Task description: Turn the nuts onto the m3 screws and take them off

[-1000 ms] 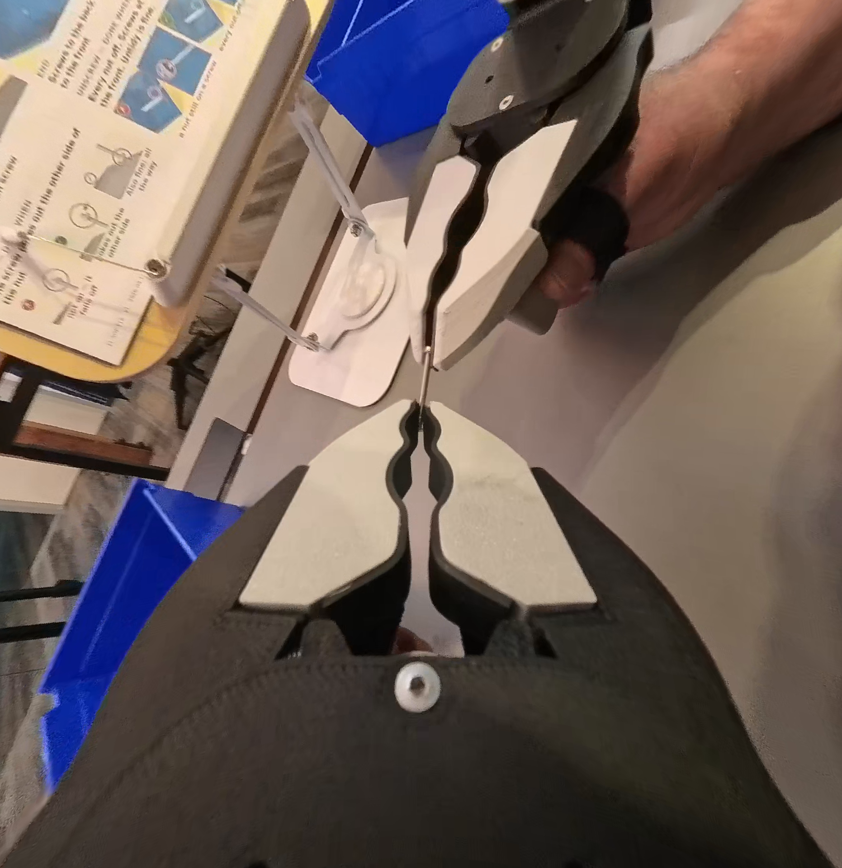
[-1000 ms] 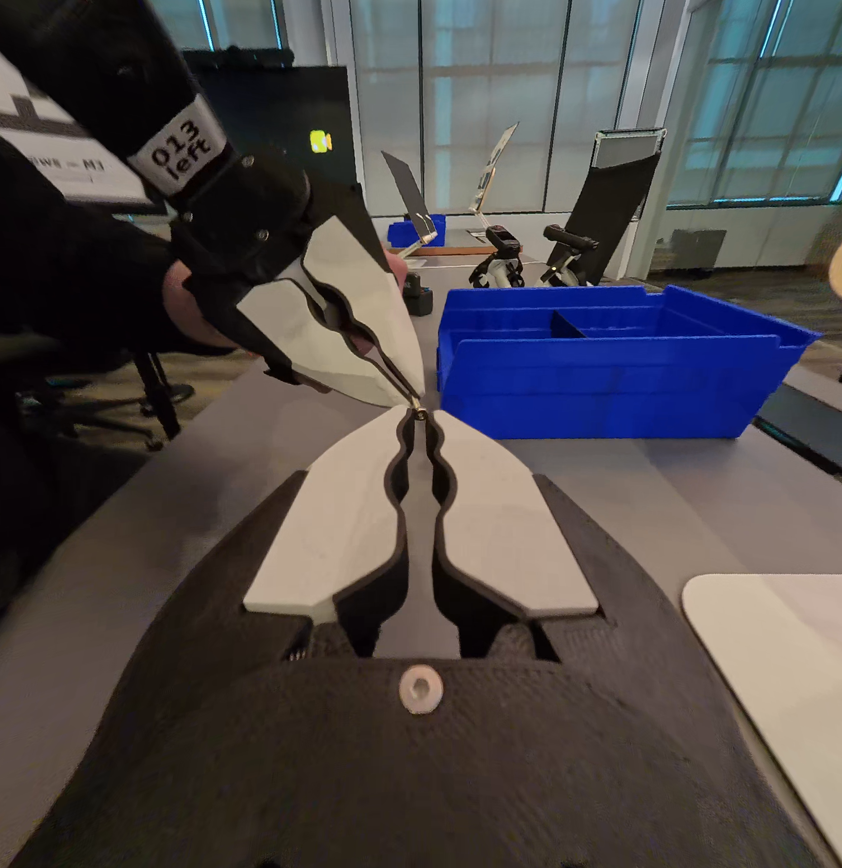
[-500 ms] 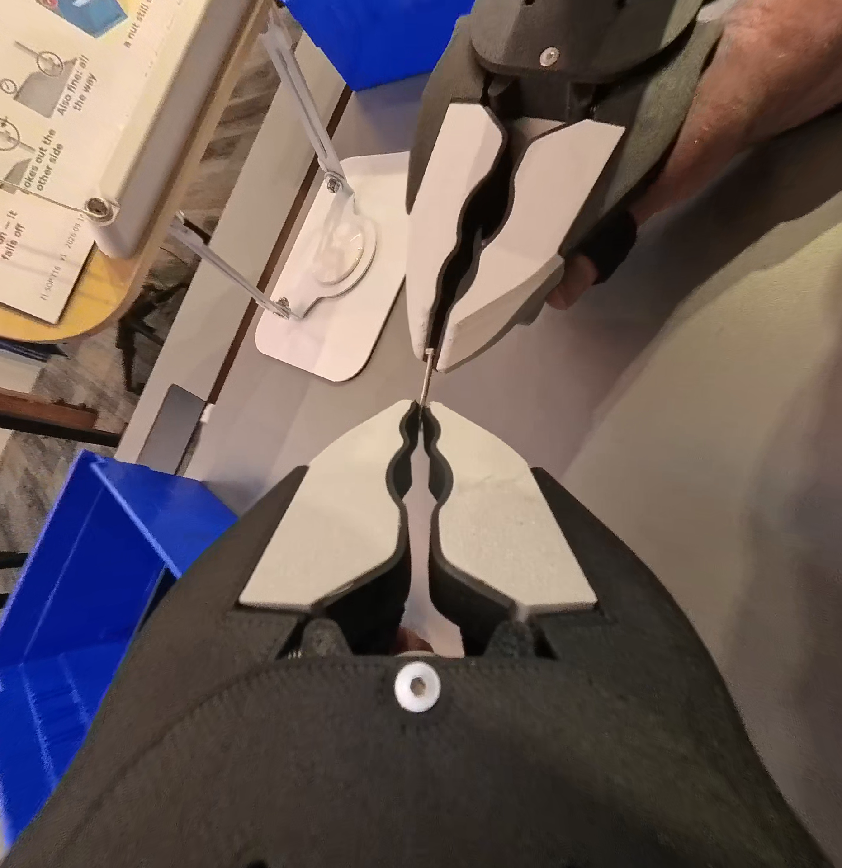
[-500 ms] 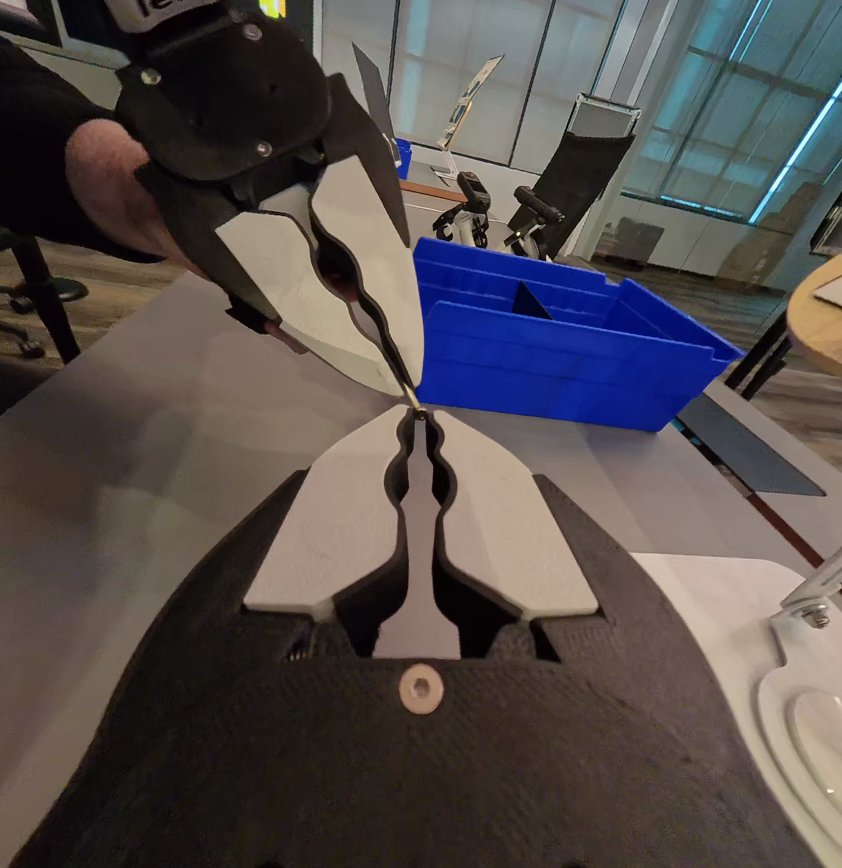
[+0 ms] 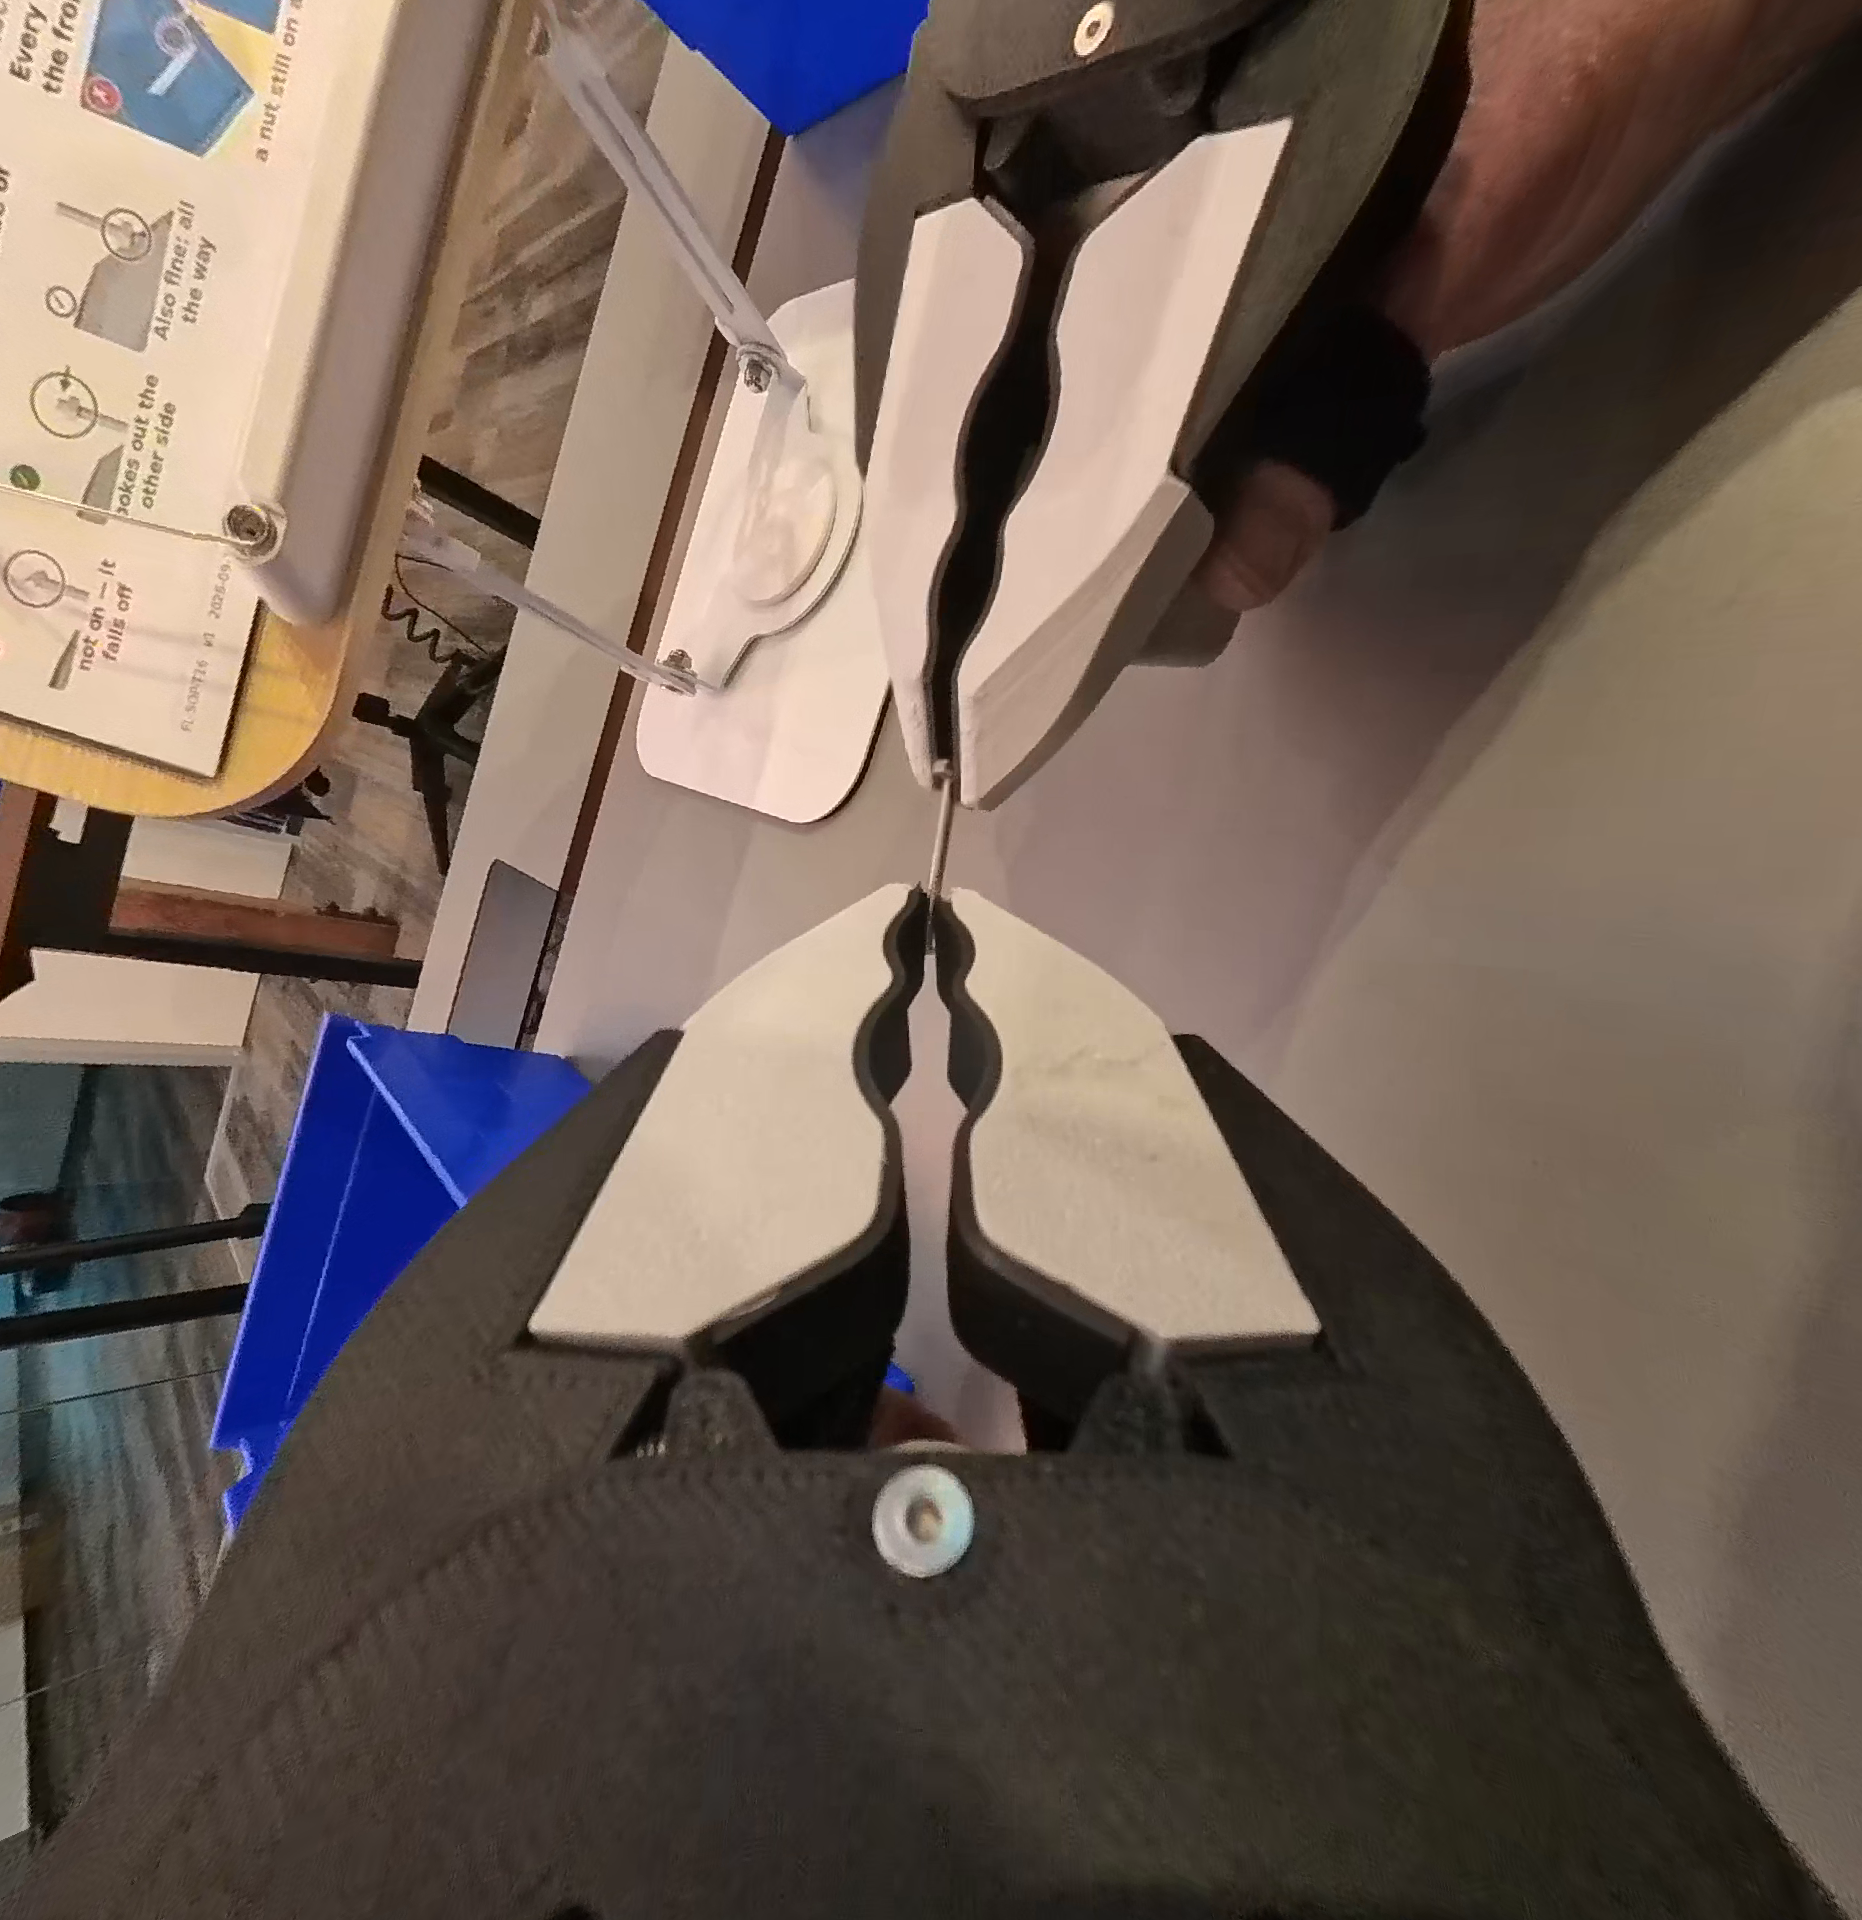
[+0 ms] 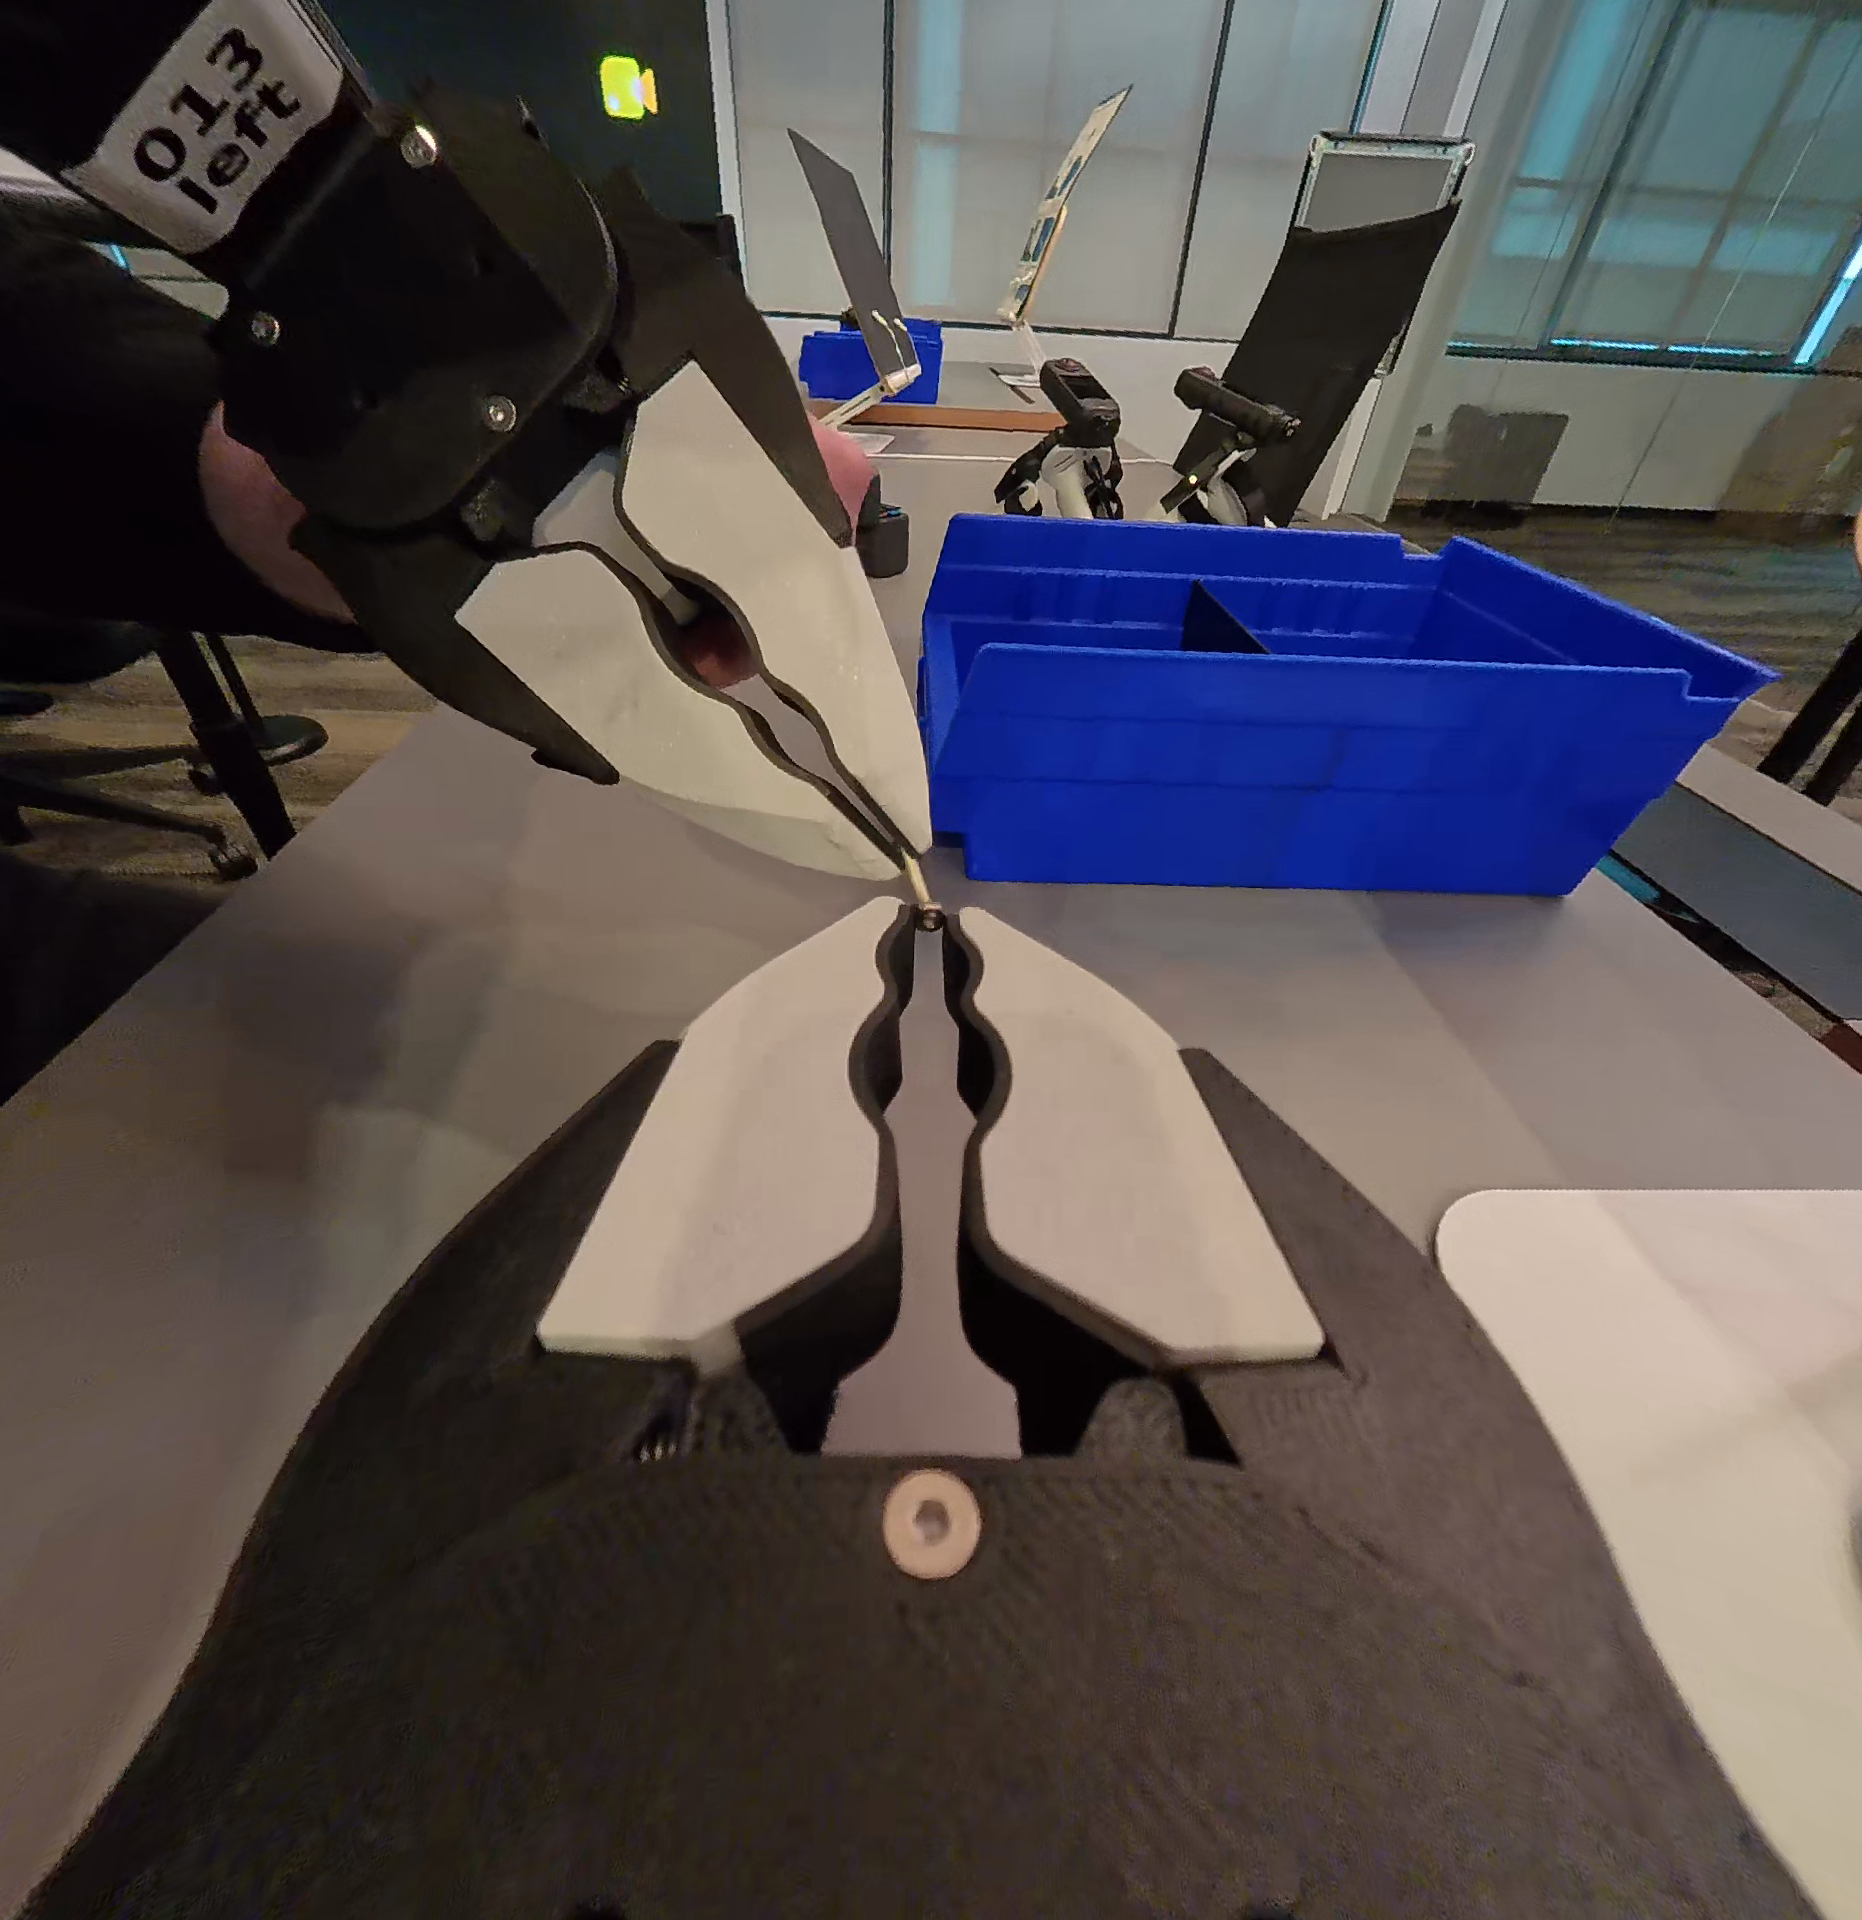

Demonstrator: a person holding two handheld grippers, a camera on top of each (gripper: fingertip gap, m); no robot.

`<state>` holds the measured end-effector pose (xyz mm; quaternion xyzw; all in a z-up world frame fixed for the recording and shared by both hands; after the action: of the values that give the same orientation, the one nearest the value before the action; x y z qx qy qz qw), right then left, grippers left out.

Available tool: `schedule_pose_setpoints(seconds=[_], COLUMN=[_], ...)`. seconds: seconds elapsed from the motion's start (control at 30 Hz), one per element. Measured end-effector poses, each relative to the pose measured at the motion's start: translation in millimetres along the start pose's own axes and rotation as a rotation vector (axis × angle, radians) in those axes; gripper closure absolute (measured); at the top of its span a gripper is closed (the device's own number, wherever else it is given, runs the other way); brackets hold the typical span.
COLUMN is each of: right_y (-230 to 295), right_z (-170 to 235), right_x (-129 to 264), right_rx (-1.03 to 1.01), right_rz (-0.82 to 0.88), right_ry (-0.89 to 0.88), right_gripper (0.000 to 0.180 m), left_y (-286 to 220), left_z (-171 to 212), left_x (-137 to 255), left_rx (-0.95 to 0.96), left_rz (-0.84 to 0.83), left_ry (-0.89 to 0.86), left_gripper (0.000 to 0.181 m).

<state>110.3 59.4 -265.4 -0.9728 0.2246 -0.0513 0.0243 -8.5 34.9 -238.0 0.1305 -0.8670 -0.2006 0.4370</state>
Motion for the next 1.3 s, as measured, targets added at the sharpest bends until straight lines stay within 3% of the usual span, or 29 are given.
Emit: schedule_pose_setpoints(seconds=[0.43, 0.63, 0.93, 1.3], right_y=[-2.5, -2.9, 0.1, 2.0], right_z=[1.1, 1.6, 0.7, 2.2], right_x=[0.5, 0.7, 2.6, 3.0], right_rx=[-0.043, -0.038, 0.008, 0.069], right_rz=[-0.021, -0.027, -0.046, -0.048], right_ry=[-0.005, -0.003, -0.020, -0.010], right_gripper=[0.175, 0.175, 0.175, 0.175], left_y=[1.5, 4.9, 15.0, 7.1], left_z=[0.4, 5.5, 15.0, 19.7], left_x=[-0.7, 2.7, 9.5, 1.4], left_rx=[0.010, 0.115, 0.461, 0.525], left_rz=[0.009, 0.041, 0.310, 0.443], left_ry=[-0.014, -0.079, -0.325, -0.306], left_gripper=[0.180, 0.180, 0.180, 0.180])
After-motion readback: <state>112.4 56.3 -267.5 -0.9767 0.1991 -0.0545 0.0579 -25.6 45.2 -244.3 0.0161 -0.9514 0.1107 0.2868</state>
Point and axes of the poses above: each gripper's, where its closed fingertips meet, x back along the fingers, z out of its underside, y = z × x across the jaws, the point moved 7 cm from there along x, back along the fingers, and after that the axes turned 14 degrees about z, right-handed, at the moved point
